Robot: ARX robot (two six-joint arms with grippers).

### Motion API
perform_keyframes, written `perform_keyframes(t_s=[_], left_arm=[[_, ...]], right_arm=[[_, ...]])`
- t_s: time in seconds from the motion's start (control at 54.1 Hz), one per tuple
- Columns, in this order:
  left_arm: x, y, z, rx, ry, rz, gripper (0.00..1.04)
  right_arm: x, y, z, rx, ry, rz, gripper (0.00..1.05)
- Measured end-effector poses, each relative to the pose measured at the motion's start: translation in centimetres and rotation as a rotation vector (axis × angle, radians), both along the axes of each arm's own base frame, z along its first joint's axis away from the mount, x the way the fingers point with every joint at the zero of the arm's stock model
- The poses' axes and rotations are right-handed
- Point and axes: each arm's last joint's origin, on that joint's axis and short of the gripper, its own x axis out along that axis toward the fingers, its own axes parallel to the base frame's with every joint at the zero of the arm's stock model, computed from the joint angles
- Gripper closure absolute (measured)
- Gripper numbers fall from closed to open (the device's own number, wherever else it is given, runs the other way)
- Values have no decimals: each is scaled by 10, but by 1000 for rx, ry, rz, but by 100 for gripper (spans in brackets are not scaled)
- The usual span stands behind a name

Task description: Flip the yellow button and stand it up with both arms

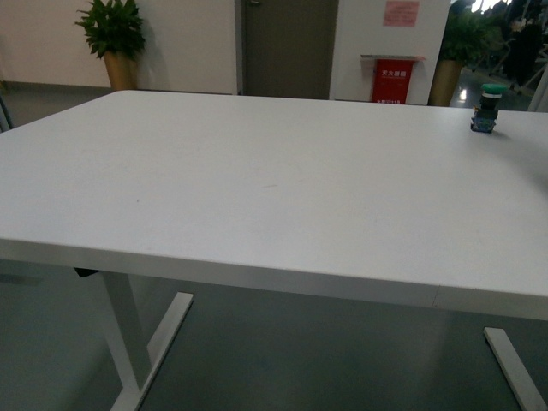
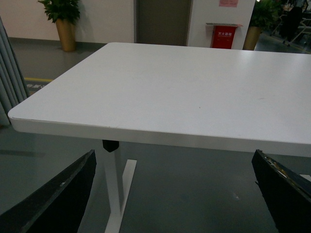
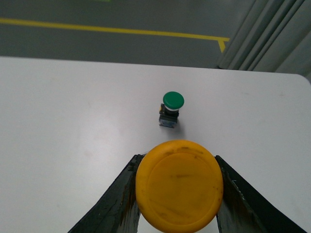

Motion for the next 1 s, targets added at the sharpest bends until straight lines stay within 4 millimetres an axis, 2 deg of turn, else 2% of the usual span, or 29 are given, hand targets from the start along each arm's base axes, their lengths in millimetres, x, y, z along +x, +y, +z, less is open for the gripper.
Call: perform_keyframes(t_s=[0.222,0.37,0.444,0.684,0.925,0.999], left_arm=[[0,0,0,0,0,0,6],[0,0,0,0,0,0,6],[0,0,0,0,0,0,6],[0,0,0,0,0,0,6],[0,0,0,0,0,0,6],[0,0,0,0,0,0,6]], right_arm=[[22,0,-14,-114,159,14,68],[34,-4,-35,-128,234,-13,68],[37,-10,-46,-98,283,-50,68],[38,-20,-59,-21,335,-112,68],[54,-25,-99,119,406,-191,68],[56,-24,-103,127,411,-200,68]])
